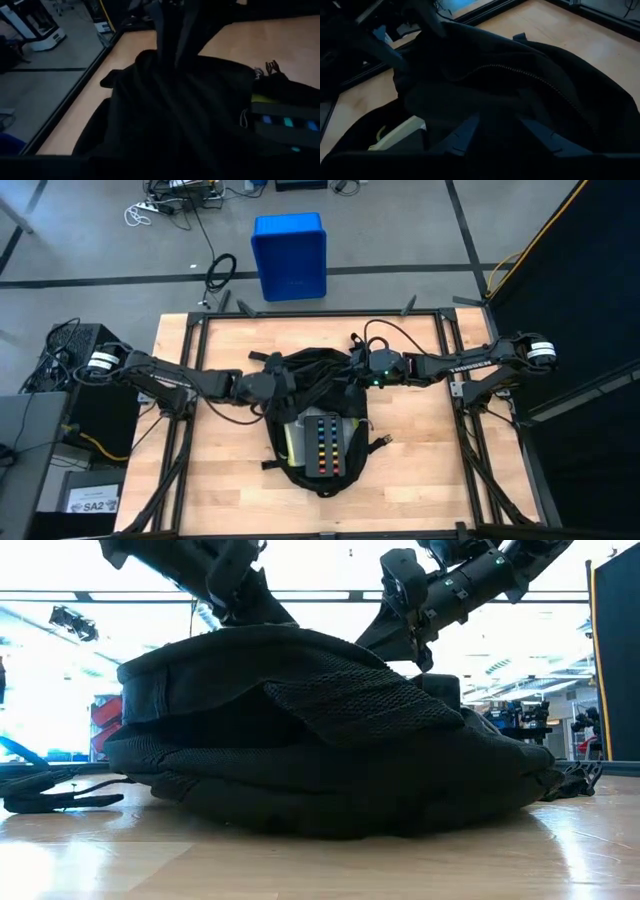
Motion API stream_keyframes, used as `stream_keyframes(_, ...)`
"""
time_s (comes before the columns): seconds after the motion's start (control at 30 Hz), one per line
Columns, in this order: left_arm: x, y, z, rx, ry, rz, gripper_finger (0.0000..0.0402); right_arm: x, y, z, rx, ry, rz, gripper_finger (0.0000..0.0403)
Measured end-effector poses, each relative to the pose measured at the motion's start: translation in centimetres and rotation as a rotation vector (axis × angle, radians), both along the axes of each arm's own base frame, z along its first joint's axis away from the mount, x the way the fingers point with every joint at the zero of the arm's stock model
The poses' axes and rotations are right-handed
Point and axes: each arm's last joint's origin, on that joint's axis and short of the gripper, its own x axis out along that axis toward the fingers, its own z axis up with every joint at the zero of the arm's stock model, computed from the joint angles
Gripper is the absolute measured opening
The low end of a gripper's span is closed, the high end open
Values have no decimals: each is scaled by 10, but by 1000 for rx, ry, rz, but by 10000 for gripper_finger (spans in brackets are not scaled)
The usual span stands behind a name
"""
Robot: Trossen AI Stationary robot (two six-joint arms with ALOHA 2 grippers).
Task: Unpack backpack
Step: Open the black backpack
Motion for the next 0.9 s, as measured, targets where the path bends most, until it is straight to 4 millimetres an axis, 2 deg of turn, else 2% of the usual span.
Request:
stream_keyframes(0.17,3,8,7,-65,6,-29,173,1,1,2,6,-23,18,110)
stream_keyframes(0.47,7,18,22,-57,7,-30,174,1,2,2,9,-27,27,147)
stream_keyframes(0.7,7,25,16,-73,61,-33,185,2,4,4,6,-46,37,149)
stream_keyframes(0.9,2,45,7,-57,154,80,195,3,5,5,5,-60,38,148)
